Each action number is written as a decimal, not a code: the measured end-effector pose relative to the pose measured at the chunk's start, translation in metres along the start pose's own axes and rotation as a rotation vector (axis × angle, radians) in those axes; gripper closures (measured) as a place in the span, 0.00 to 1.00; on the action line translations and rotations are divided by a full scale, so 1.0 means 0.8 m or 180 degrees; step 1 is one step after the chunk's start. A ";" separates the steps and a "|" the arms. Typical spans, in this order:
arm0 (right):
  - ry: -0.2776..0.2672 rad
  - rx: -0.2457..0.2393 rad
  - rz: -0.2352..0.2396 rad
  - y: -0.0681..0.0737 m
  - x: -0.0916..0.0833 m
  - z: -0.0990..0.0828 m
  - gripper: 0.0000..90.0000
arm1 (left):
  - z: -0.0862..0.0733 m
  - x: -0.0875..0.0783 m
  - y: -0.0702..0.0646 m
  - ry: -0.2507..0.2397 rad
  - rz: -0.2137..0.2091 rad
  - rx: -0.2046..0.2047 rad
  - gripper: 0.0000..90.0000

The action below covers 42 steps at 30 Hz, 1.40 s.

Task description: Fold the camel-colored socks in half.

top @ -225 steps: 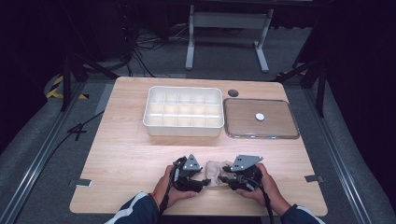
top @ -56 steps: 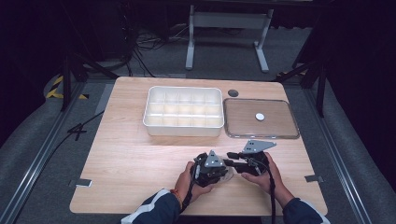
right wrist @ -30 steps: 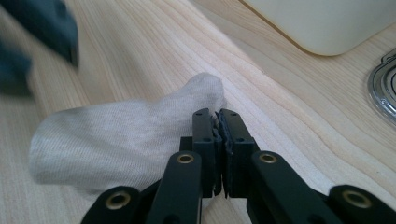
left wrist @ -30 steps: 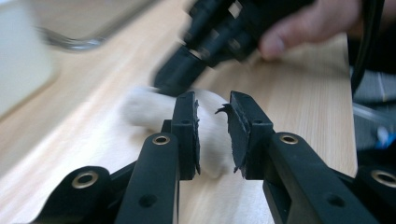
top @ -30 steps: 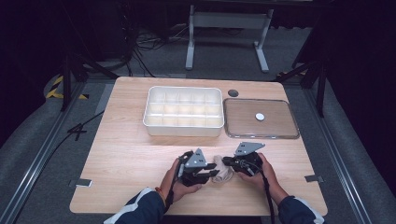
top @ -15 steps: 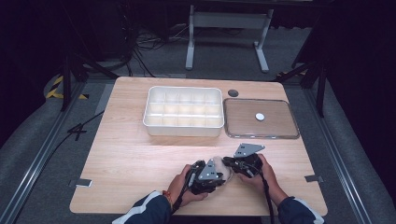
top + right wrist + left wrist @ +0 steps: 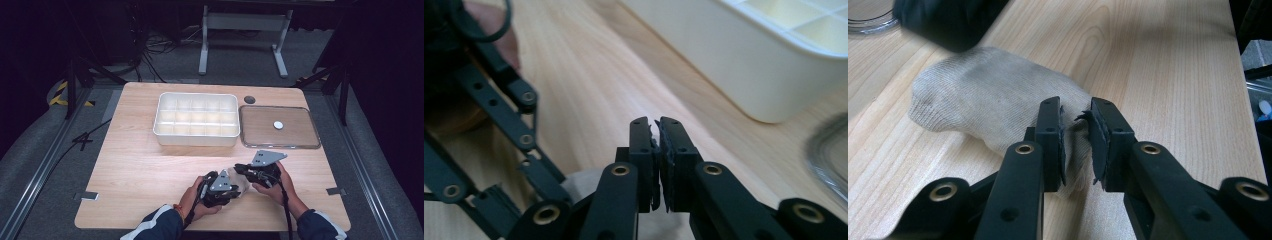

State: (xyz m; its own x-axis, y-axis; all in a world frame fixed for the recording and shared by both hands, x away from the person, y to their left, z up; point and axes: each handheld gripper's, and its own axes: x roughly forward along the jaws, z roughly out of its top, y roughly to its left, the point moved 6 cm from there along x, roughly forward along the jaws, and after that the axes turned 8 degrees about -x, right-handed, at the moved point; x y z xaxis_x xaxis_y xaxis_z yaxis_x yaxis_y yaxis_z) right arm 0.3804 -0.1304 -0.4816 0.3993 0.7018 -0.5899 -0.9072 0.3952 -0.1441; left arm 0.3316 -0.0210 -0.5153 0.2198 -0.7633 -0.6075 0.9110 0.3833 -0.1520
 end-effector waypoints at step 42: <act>0.0541 0.0034 -0.0183 -0.001 -0.001 -0.039 0.99 | -0.001 0.000 0.001 0.0015 0.0023 -0.0005 0.84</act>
State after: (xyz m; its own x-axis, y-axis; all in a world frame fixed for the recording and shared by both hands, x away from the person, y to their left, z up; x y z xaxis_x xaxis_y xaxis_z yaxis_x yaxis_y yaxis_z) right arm 0.3766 -0.1501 -0.5057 0.4218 0.5679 -0.7068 -0.8817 0.4387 -0.1737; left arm 0.3322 -0.0206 -0.5160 0.2248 -0.7580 -0.6123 0.9088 0.3897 -0.1488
